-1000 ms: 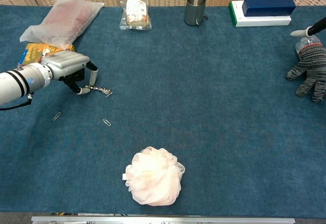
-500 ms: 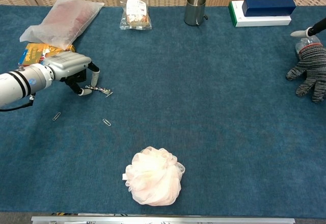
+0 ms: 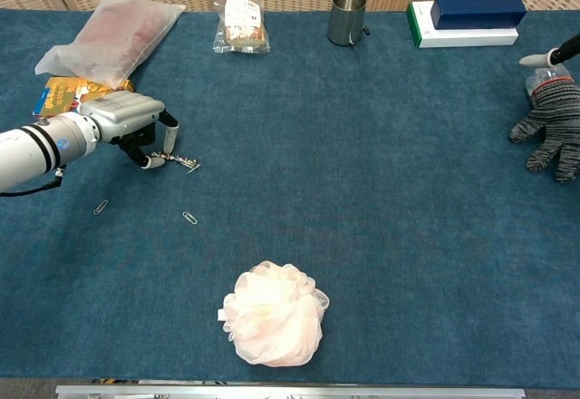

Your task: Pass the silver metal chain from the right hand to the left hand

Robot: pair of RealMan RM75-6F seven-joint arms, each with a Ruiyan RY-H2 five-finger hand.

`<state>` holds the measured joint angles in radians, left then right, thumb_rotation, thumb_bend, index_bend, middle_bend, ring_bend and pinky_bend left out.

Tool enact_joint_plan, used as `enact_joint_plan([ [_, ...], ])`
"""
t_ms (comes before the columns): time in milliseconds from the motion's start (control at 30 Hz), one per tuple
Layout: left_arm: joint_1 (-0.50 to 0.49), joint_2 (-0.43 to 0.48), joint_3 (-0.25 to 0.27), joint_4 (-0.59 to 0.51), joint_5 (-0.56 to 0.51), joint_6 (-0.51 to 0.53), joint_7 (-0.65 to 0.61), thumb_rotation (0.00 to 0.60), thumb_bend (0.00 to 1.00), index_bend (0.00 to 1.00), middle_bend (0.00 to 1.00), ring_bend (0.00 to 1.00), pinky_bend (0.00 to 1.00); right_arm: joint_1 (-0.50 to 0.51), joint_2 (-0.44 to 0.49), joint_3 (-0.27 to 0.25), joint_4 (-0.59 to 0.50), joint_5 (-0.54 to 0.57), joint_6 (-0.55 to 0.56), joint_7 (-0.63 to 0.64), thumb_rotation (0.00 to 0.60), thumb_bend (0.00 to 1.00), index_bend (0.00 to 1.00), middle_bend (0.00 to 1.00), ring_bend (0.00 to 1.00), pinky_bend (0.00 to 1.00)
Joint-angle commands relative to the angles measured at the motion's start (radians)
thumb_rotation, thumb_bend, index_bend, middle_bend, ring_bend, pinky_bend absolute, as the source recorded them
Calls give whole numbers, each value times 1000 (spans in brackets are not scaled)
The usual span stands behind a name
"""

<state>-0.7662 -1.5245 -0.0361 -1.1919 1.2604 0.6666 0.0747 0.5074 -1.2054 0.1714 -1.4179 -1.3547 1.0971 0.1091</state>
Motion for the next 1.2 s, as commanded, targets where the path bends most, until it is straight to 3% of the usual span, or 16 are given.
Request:
enact_joint_plan([
  [33,-2,-1,-2,1,-11,-6,10,600,298,511,1000,1000,1000,0,-1,-1,2,-1,-1,3,600,0,129,25,0,35],
  [1200,-5,-1,-4,-35,-75,1,86,600,298,552,1000,1000,1000,-4,-2,-10,10,-10,-5,19,600,0,128,25,0,35],
])
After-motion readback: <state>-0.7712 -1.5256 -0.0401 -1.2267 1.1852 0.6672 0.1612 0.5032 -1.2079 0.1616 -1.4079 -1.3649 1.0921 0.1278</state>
